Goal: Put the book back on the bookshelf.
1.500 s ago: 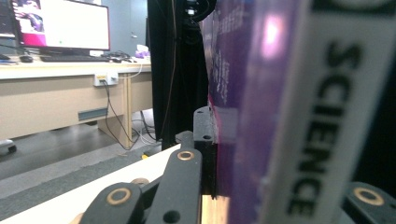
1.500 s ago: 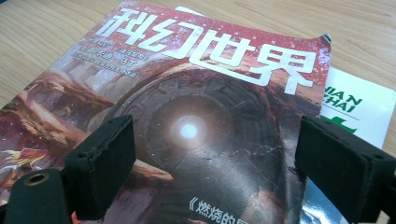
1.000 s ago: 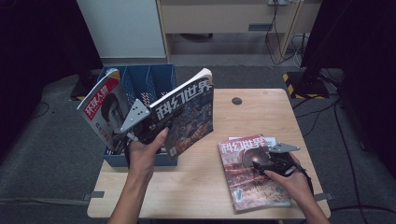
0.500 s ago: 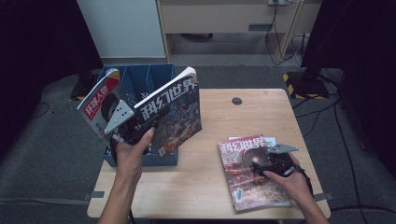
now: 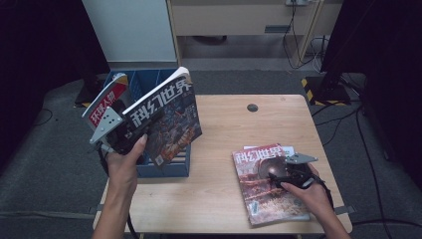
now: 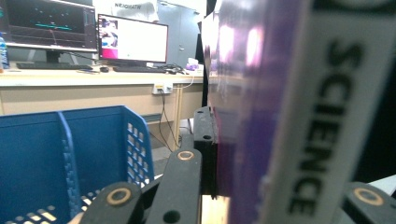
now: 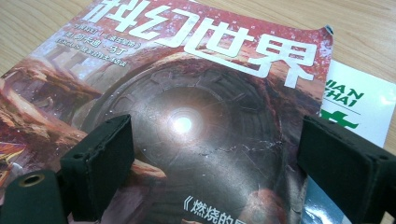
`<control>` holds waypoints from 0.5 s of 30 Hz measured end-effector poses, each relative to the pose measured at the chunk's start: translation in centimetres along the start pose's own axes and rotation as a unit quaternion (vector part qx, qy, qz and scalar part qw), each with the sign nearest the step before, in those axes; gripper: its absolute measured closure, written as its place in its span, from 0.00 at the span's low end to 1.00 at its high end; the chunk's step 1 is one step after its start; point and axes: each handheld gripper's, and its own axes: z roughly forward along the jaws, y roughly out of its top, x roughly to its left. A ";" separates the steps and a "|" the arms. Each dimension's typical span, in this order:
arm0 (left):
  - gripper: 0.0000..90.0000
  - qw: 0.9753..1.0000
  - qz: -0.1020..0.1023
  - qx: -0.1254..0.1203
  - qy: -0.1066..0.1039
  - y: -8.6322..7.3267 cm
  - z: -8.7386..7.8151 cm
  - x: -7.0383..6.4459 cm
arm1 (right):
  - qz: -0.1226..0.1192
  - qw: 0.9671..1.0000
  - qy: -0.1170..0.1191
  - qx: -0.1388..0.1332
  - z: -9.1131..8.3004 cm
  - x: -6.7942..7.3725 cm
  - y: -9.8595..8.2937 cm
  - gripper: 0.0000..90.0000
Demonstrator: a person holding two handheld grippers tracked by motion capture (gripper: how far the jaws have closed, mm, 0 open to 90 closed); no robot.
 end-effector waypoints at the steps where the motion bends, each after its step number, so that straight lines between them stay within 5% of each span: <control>1: 0.91 1.000 0.001 0.001 0.003 0.1 -0.2 0.1 | 0.000 1.000 0.000 0.000 0.0 0.0 0.0 0.12; 15: 0.91 0.999 0.007 0.000 0.037 0.6 -2.6 2.3 | 0.002 1.000 0.000 0.000 0.0 0.0 0.0 0.12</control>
